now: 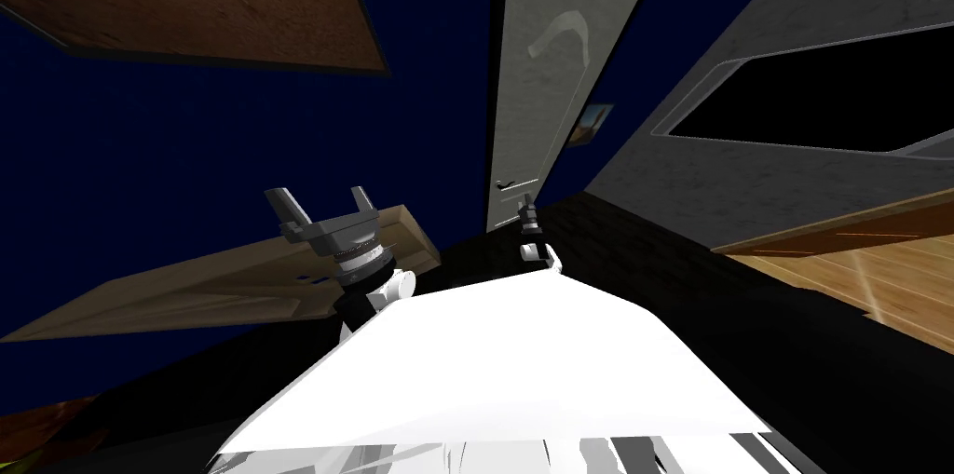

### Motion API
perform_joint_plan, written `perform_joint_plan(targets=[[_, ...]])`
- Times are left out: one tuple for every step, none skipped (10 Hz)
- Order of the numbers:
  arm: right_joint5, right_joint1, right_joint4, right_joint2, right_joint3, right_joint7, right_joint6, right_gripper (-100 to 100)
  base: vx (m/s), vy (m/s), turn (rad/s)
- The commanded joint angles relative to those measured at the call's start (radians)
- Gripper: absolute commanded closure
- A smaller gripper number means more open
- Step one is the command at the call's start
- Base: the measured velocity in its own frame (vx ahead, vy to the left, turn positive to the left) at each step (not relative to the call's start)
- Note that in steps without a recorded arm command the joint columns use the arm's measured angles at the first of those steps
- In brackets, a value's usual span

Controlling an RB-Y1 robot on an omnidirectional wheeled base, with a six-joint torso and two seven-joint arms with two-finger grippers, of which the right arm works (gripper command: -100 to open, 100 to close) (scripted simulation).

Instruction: Pull the door open

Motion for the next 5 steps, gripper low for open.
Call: perform_joint_plan(targets=[[-0.001,-0.010,0.029,-0.004,-0.001,-0.001,-0.004,-100,0.029,-0.053,0.060],[-0.002,-0.031,0.071,-0.010,-0.003,-0.002,-0.011,-100,0.032,-0.070,0.099],[-0.003,-0.054,0.101,-0.017,-0.005,-0.002,-0.018,-100,0.055,-0.098,0.163],[-0.003,-0.054,0.121,-0.017,-0.005,-0.002,-0.018,-100,0.039,-0.074,0.062],[-0.004,-0.076,0.167,-0.023,-0.007,-0.003,-0.025,-100,0.023,-0.066,0.094]])
